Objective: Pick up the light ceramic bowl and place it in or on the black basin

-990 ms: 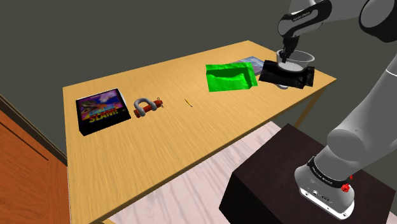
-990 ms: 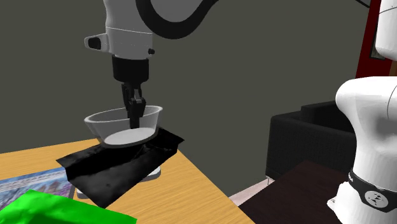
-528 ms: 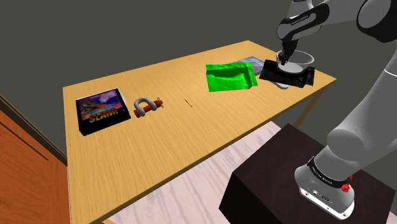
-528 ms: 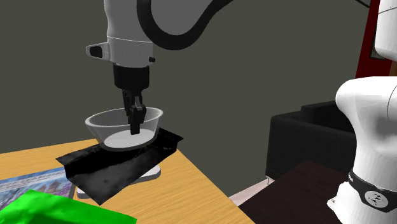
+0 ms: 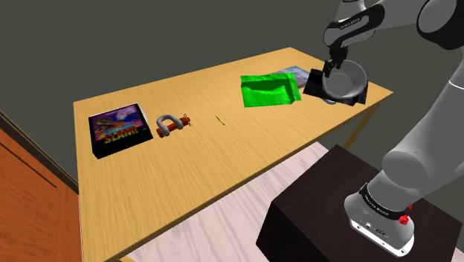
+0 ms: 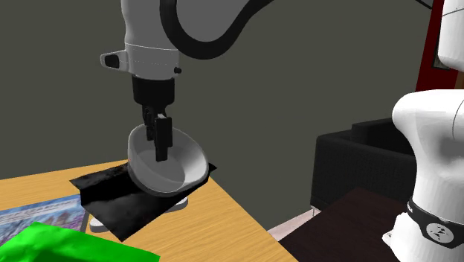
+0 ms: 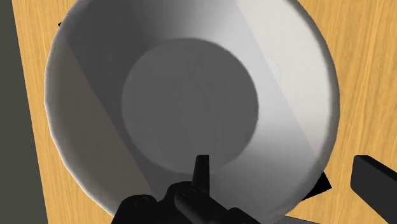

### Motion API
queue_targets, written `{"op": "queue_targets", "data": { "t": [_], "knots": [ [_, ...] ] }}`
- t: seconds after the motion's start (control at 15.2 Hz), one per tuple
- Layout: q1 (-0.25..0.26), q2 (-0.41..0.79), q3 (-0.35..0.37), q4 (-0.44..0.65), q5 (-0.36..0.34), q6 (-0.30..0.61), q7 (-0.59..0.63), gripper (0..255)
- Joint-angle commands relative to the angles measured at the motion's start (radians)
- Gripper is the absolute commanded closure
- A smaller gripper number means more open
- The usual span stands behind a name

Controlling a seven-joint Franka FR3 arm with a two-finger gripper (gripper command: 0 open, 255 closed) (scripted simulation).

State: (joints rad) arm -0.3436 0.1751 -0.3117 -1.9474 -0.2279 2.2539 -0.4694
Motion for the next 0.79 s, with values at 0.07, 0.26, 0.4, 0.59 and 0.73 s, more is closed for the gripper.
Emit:
{"op": "queue_targets", "data": {
  "t": [0.07,0.26,0.4,0.59,0.73],
  "knots": [
    [0.005,-0.019,0.002,0.011,-0.003,-0.030,0.001,0],
    [0.019,-0.065,0.008,0.047,-0.010,-0.114,0.007,0],
    [0.019,-0.065,0.008,0.046,-0.011,-0.114,0.007,0],
    [0.019,-0.065,0.008,0.047,-0.010,-0.114,0.007,0],
    [0.019,-0.065,0.008,0.047,-0.010,-0.114,0.007,0]
  ]
}}
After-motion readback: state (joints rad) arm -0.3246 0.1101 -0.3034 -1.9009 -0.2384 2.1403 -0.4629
